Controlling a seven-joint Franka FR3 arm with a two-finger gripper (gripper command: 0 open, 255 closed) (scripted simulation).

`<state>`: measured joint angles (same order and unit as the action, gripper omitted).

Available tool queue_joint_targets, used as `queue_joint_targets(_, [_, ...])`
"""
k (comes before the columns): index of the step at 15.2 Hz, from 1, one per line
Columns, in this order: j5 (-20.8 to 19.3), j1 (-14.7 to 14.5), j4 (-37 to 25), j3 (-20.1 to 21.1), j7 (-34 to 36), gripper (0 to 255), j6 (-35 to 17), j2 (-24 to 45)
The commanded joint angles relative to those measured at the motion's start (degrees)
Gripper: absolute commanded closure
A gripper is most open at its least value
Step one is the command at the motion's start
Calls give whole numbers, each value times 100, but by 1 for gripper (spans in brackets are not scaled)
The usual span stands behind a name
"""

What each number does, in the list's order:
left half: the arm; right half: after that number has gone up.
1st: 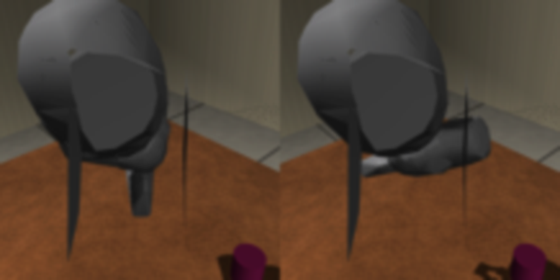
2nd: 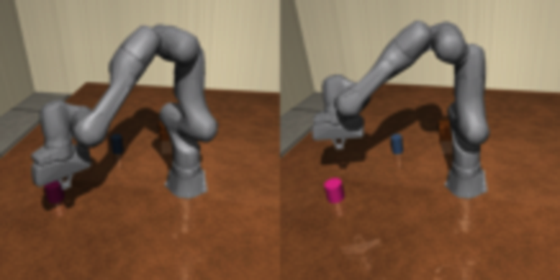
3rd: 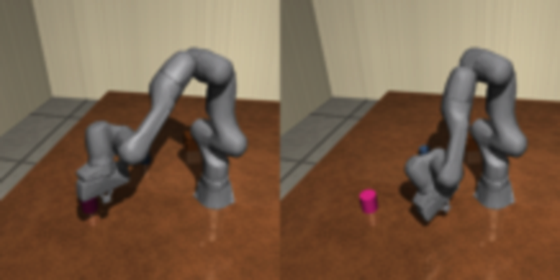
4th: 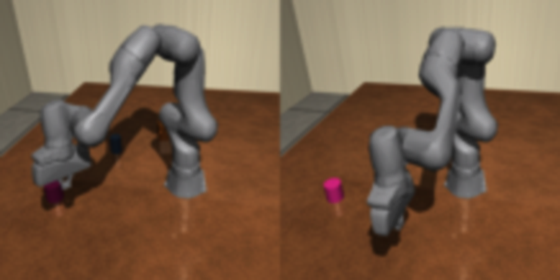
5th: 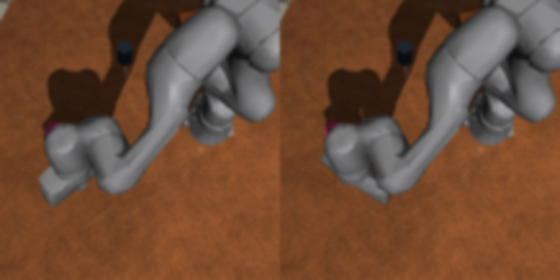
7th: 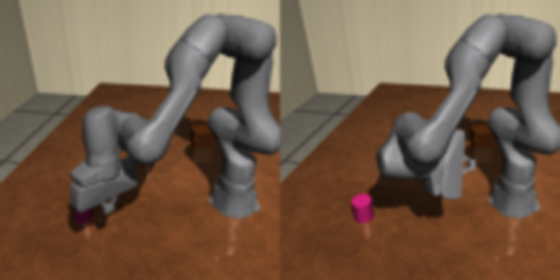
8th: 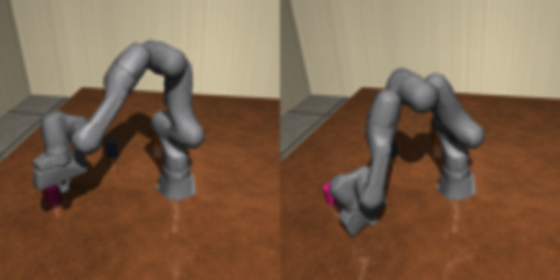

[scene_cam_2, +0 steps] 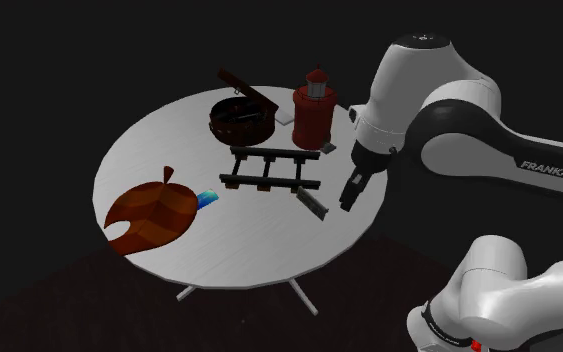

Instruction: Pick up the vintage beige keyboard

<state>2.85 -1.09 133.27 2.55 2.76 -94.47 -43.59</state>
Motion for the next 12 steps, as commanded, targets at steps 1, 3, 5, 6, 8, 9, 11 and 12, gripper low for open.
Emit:
queue_joint_targets(1, [0, 0, 0, 0, 0, 0, 0, 0])
queue_joint_targets(3, [75, 86, 89, -60, 116, 0, -388, 273])
queue_joint_targets(5, [155, 165, 151, -122, 223, 0, -772, 566])
queue_joint_targets(6, [198, 203, 173, -154, 273, 0, -961, 721])
queue_joint_targets(8, [290, 271, 198, -220, 365, 0, -1334, 1043])
queue_joint_targets(9, [339, 302, 200, -254, 406, 0, -1517, 1210])
queue_joint_targets(11, [447, 359, 187, -326, 480, 0, -1874, 1556])
queue_joint_targets(12, [506, 384, 170, -363, 512, 0, -2048, 1735])
